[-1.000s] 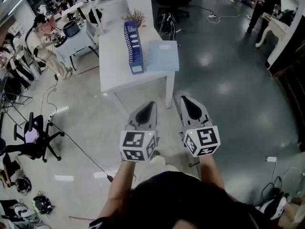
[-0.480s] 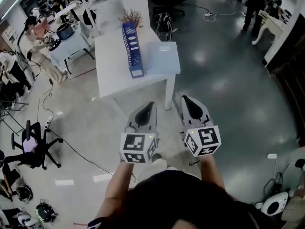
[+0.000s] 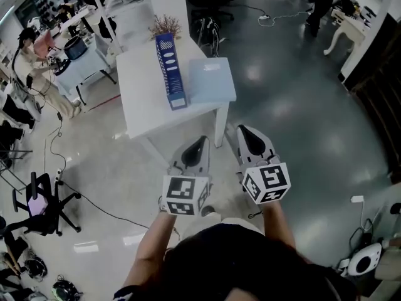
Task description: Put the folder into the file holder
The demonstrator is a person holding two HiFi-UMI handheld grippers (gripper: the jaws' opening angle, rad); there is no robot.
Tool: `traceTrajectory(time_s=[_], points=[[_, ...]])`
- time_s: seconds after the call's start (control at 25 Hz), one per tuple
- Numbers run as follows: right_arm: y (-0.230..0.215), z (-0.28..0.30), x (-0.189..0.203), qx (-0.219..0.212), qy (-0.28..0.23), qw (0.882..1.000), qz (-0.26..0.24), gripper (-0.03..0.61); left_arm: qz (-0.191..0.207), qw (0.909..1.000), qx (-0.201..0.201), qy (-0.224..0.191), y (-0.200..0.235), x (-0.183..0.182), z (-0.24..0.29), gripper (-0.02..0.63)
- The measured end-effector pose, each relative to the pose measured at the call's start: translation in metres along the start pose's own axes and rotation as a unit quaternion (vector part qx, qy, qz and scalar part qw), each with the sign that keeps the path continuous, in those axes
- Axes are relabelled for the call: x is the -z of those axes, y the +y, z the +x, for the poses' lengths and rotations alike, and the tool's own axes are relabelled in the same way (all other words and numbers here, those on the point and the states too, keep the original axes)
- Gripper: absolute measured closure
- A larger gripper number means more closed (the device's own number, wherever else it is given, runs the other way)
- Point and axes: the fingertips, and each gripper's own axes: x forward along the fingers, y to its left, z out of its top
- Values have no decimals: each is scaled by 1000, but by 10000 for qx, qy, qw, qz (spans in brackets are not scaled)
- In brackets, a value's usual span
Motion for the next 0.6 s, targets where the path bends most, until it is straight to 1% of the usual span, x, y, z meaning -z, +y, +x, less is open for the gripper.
traceTrajectory(time_s=[0.2,0.36,0.6], points=[[-3,14,-1,101,15,9999,2,578,10,9999,111,24,10,-1,8,609],[-4,23,-3,120,-2,9999,-109,578,-29,9999,128,27,21,-1,15,609],[-13,38,-1,248,14,9996,-106,578,-37,9998,198,54,29,0,30,609]])
